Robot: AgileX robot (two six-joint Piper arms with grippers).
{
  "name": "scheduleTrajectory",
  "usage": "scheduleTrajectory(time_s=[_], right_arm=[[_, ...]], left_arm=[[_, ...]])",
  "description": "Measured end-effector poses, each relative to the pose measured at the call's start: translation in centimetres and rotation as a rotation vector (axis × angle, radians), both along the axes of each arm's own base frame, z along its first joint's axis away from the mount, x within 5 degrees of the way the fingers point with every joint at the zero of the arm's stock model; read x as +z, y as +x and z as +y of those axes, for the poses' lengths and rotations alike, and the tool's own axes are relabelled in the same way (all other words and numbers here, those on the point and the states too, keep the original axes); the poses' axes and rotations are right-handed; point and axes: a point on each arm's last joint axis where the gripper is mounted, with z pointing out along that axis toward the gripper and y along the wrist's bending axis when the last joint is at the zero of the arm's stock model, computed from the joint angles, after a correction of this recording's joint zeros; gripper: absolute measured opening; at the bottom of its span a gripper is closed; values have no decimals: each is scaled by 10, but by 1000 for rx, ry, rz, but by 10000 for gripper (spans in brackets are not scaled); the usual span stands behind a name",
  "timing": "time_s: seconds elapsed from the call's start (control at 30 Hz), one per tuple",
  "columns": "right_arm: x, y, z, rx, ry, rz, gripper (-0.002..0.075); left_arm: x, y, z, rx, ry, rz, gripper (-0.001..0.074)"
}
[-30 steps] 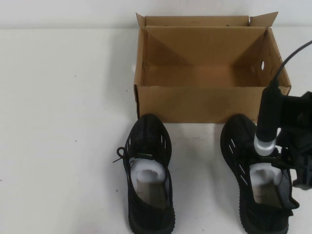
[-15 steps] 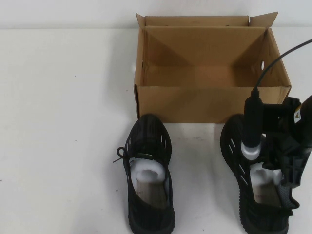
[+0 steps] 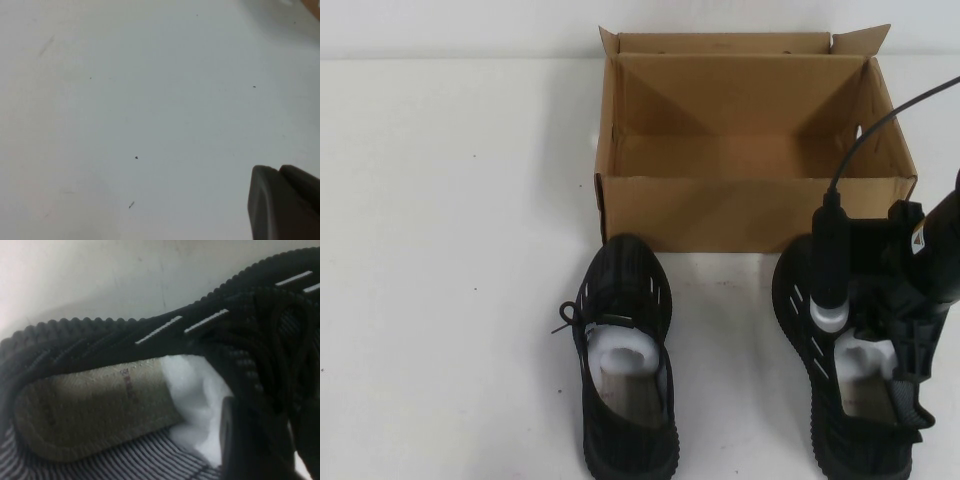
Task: Put shoes into padded shoe box
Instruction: Pick up the shoe from the table, then place the shoe in the shoe box
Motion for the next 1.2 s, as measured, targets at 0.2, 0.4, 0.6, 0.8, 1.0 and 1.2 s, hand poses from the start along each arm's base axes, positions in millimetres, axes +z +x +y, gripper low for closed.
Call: scheduleTrajectory(time_s=[0.2,0.4,0.6,0.8,1.0,1.2], right_arm=[[0,-1,2,-11,23,15,138],[3,-4,1,-14,25,17,31],[22,-18,3,-98,66,-13,20],[51,-42,7,-336,208,-45,20],[63,-52,6,-830,408,9,20],[63,-49,2,-1253,539,41,20]], left_arm=[[0,0,0,0,0,0,-4],[0,0,0,0,0,0,-4],[0,0,0,0,0,0,-4],[0,0,0,0,0,0,-4],[0,0,0,0,0,0,-4],[0,0,0,0,0,0,-4]])
